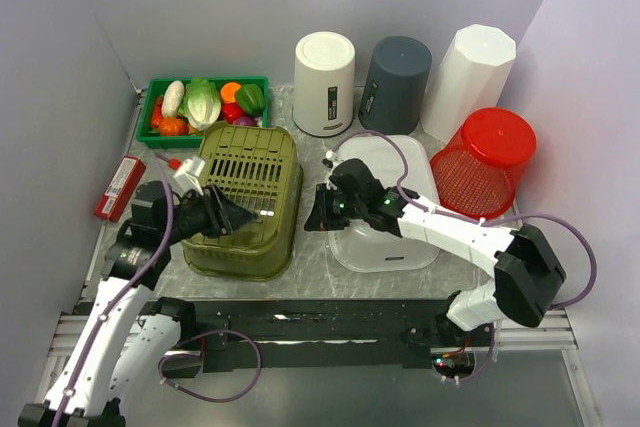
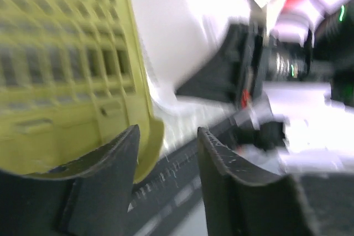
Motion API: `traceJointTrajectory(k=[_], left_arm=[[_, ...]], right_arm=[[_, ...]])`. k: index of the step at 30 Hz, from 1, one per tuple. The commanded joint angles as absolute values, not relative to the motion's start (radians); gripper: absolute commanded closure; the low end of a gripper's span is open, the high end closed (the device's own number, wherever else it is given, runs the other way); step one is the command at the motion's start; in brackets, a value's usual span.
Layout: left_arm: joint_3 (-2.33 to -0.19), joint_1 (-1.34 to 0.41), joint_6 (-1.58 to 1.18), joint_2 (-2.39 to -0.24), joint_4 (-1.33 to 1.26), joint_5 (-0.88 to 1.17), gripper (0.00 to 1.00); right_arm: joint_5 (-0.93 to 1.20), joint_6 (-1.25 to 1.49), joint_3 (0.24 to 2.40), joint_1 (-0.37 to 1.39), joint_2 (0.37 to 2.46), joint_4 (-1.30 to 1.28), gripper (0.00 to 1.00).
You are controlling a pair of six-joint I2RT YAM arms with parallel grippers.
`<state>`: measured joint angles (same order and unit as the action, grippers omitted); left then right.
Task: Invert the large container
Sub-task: Turn the container upside down at the center of the board, then adjust the container at the center of the board.
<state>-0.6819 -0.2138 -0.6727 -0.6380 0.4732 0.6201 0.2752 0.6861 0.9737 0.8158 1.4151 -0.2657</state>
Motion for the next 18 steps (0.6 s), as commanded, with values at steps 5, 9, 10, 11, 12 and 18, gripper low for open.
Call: traceJointTrajectory(k=[5, 9, 10, 11, 12, 18], left_arm=[[-0.911, -0.216, -0.565, -0.614, 0.685, 0.108, 0.30], [-0.919, -0.215, -0.581, -0.652, 0.744, 0.003, 0.23], [-0.926, -0.215, -0.583, -0.656, 0.747, -0.032, 0.22], [-0.930, -0.216, -0.589, -0.660, 0.750, -0.049, 0.21], [-0.933, -0.215, -0.594, -0.664, 0.755, -0.069, 0.19], [-0.936, -0.215, -0.612, -0.696, 0.753, -0.159, 0.01]], right_arm=[[0.275, 0.739, 0.937, 0.822, 1.305, -0.160, 0.59], [0.270, 0.744, 0.957, 0.839, 1.312, -0.166, 0.42], [0.270, 0.745, 0.962, 0.842, 1.315, -0.166, 0.38], [0.268, 0.747, 0.974, 0.847, 1.319, -0.167, 0.37], [0.271, 0.747, 0.983, 0.851, 1.334, -0.169, 0.36], [0.256, 0.752, 1.146, 0.851, 1.465, -0.268, 0.32]])
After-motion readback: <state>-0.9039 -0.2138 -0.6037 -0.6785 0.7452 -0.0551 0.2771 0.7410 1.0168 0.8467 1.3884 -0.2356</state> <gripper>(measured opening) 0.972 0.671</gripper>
